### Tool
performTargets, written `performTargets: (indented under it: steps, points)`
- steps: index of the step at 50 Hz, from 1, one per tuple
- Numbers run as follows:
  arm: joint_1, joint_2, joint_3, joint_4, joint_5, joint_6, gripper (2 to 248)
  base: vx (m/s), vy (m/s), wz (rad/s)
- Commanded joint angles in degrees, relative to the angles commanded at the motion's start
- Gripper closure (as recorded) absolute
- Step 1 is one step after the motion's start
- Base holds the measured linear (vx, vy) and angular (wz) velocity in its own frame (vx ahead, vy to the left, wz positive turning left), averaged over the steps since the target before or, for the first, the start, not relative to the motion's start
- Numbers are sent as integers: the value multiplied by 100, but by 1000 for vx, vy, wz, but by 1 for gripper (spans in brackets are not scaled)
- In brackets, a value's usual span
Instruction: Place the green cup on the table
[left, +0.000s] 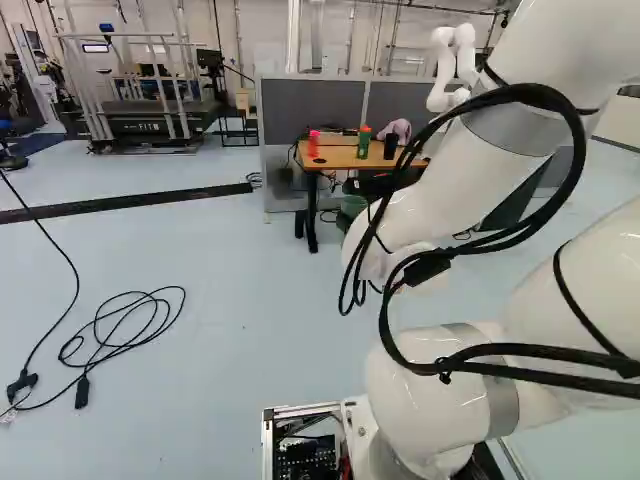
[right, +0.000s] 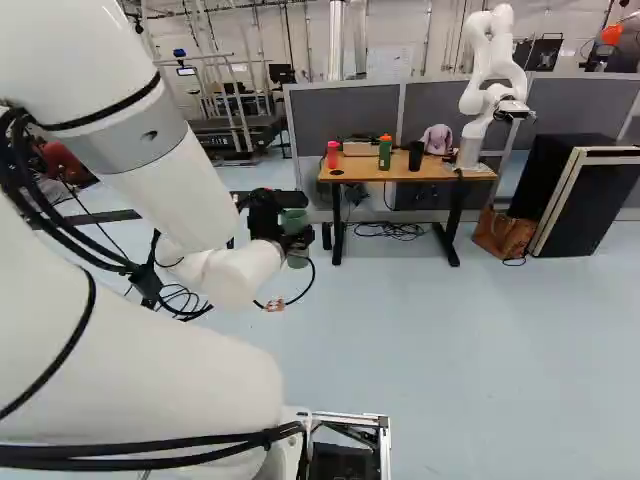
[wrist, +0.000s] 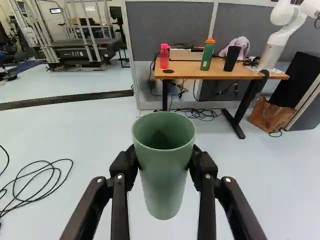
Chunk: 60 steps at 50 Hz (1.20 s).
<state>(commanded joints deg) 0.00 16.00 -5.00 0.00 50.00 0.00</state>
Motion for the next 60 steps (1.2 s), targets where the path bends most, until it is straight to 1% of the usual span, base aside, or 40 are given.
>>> performTargets:
  steps: [60]
  points:
    - [0, 0, 0, 0, 0, 0, 128, 0, 0, 0]
